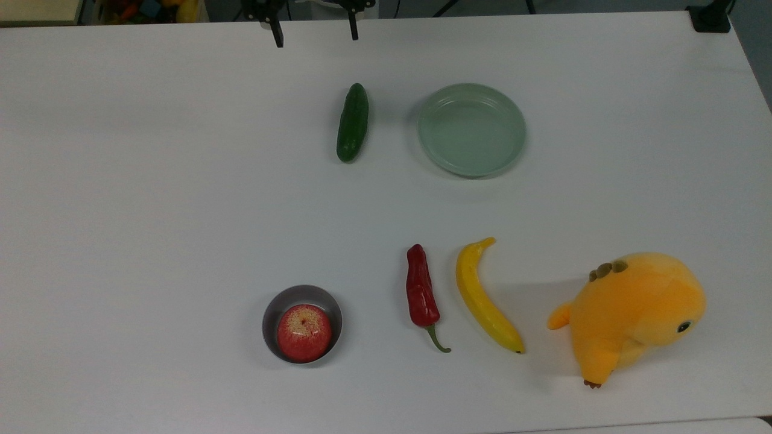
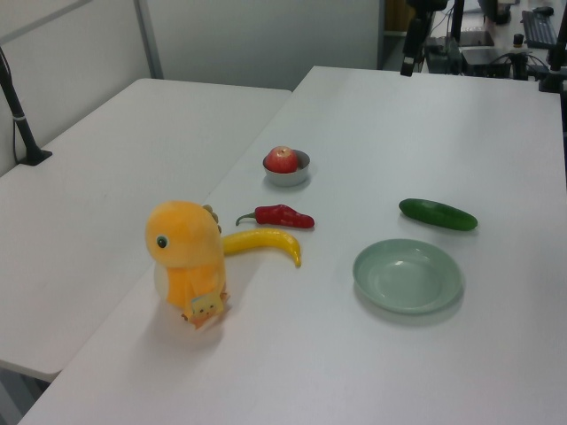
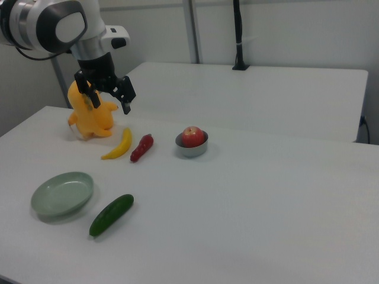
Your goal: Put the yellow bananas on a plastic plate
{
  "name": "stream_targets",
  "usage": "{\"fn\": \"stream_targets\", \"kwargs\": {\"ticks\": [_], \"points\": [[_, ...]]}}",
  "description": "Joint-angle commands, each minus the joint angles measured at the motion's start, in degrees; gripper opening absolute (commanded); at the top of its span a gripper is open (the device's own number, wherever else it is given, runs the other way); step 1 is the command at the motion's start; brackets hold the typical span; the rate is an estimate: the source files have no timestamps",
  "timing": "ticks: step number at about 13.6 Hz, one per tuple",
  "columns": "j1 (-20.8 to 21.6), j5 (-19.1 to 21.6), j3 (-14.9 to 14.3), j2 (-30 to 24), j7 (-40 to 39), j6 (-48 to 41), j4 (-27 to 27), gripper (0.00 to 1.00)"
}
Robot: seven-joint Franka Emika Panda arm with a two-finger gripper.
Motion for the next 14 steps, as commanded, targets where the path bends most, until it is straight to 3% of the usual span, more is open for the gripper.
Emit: {"fn": "stream_targets", "kwargs": {"ticks": [1, 5, 11, 14], "points": [[3.35, -0.01, -0.27, 6.27, 3.38, 0.72, 7.46, 1.00], [7.22, -0.36, -0.27, 13.66, 8.84, 7.46, 14.07, 1.00], [12.76, -1.41, -0.10, 22.10, 16.75, 22.49, 15.05, 1.00], [15.22, -7.72, -0.10, 28.25, 23.42, 30.40, 15.14, 1.00]]}}
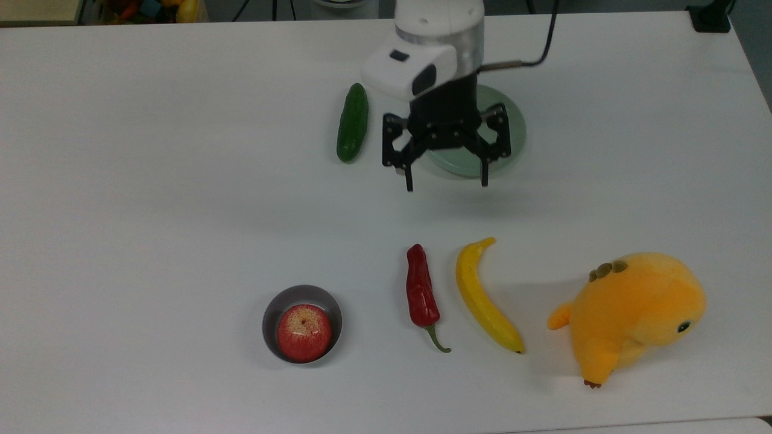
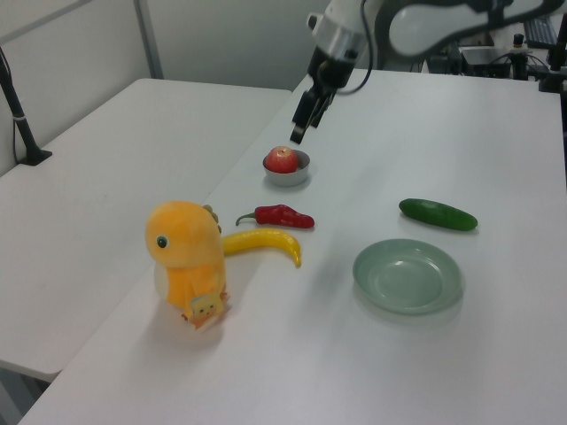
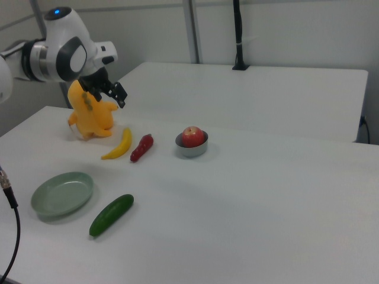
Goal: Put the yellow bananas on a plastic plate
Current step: 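Move the open gripper down over the yellow banana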
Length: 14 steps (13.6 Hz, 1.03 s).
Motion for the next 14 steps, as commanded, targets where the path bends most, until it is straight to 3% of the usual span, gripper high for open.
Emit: {"fn": "stream_targets", "kwargs": {"ticks": [1, 14], "points": [[2.44, -5.97, -0.32, 6.59, 7.60, 7.70, 1.95, 1.00], [4.64, -12.22, -0.32, 18.55, 11.48, 21.95, 1.86, 1.00]]}}
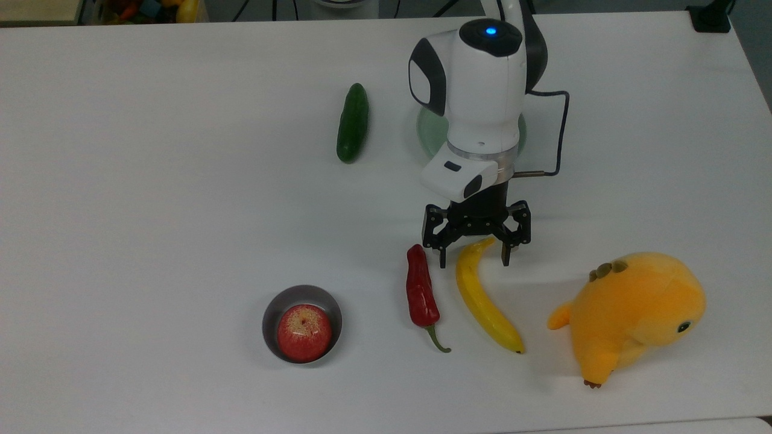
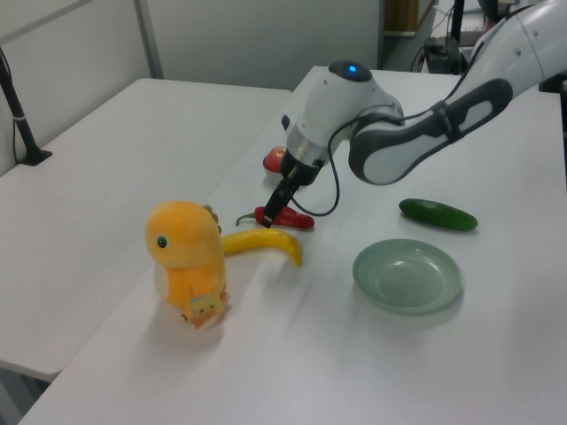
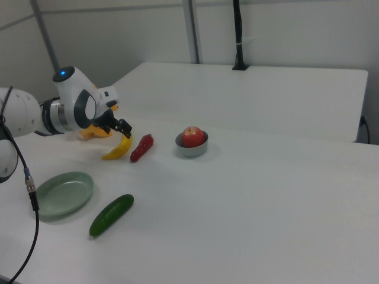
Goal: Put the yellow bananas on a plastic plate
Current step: 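Close the gripper on the banana's stem end and lift it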
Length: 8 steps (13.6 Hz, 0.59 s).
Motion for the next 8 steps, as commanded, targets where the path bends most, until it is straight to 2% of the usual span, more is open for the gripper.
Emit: {"fn": "stream_targets", "kwargs": {"ticks": [1, 5, 7, 8], "points": [[0.55, -2.26, -0.33, 3.07, 2.09, 3.11, 1.33, 1.00], [0.63, -3.13, -0.33, 4.57, 2.09, 4.00, 1.33, 1.00], [0.64, -4.27, -0.33, 5.01, 2.09, 4.00, 1.24, 0.92], [0.64, -5.15, -0.33, 5.19, 2.09, 4.00, 1.24, 0.81]]}}
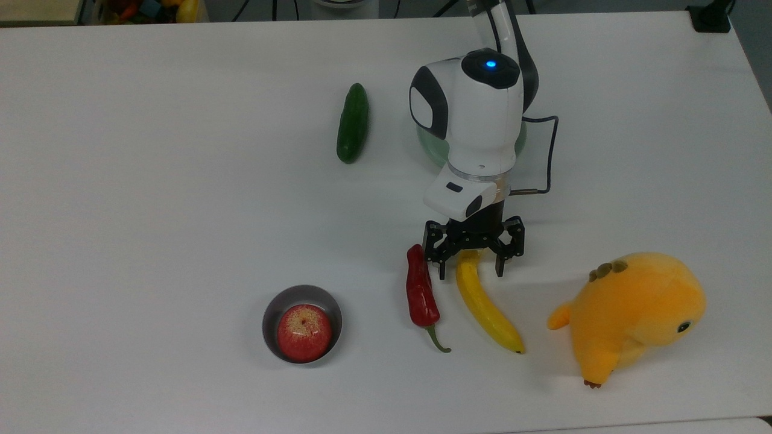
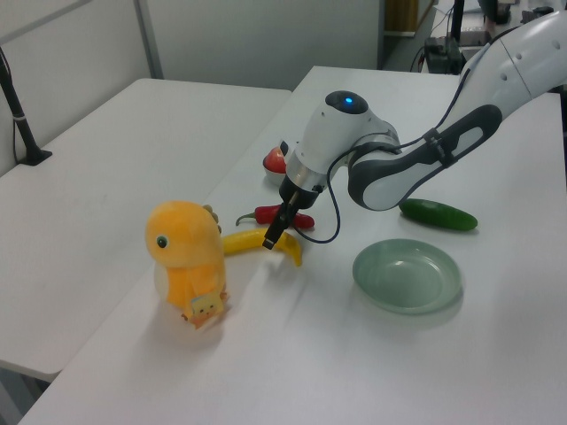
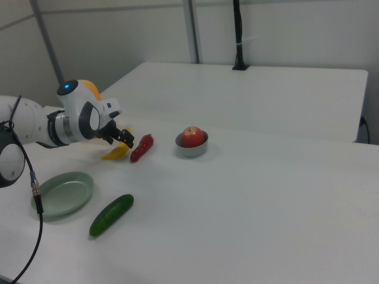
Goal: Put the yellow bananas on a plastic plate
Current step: 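Close the gripper on the banana's stem end and lift it, then carry the banana over the pale green plate and lower it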
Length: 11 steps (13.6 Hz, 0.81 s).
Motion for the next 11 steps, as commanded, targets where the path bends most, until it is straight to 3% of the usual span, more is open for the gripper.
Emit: {"fn": "stream_targets", "kwargs": {"ticks": [1, 3, 5, 7, 11], "points": [[0.55, -3.14, -0.33, 1.24, 1.84, 1.19, 0.90, 0.70], [0.55, -3.59, -0.33, 1.24, 1.84, 1.11, 0.90, 0.43], [0.55, -3.67, -0.33, 1.24, 1.84, 1.11, 0.81, 0.24], [0.55, -3.59, -0.33, 1.16, 1.76, 1.11, 0.81, 0.18], [0.02, -3.59, -0.24, -1.73, 1.76, 0.40, 0.46, 0.18]]}}
